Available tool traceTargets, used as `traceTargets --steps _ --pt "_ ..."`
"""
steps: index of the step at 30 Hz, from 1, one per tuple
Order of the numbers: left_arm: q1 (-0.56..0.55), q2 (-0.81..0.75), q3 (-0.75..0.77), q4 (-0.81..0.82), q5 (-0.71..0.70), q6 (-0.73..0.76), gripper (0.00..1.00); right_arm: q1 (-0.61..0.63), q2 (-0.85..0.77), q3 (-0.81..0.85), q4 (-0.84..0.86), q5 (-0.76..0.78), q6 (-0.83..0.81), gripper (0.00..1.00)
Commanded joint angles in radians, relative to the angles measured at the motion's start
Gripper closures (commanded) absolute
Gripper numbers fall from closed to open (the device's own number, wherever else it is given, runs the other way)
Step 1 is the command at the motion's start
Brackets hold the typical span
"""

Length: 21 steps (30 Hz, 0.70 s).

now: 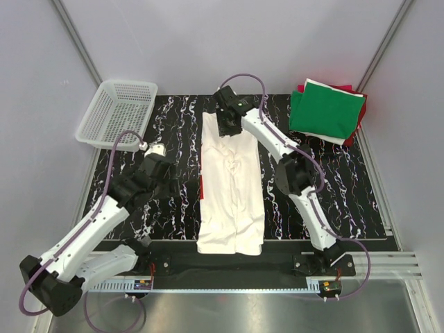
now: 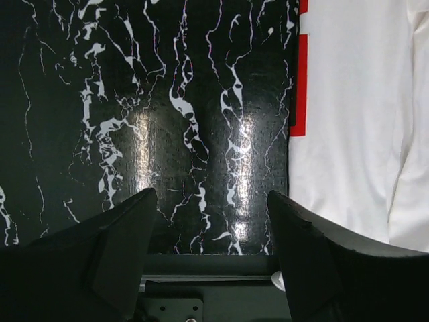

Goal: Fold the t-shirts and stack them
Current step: Fold the tshirt

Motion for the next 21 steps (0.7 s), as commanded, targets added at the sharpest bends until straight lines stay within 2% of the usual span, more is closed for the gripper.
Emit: traceTargets --steps 1,3,6,10,21 --pt "0.006 -0.084 0.002 0.071 -0.062 0.048 0.25 -0.013 0.132 0.207 -0.110 0.068 -0.078 0.57" --pt "0.015 -0.093 -0.004 0.077 -0.059 0.045 0.23 -0.016 0.171 0.231 -0.064 0.069 -0.080 0.56" --pt "0.015 -0.092 -0.005 0.082 -0.042 0.048 0.23 -0.016 0.172 0.176 0.013 0.066 -0.081 0.55" --pt "0.015 -0.083 -0.005 0.078 -0.052 0.044 0.23 -0.016 0.203 0.191 0.033 0.043 -0.083 0.50" --pt "0.015 -0.087 -0.010 0.078 -0.057 0.039 0.23 -0.016 0.251 0.201 0.064 0.023 -0.078 0.48"
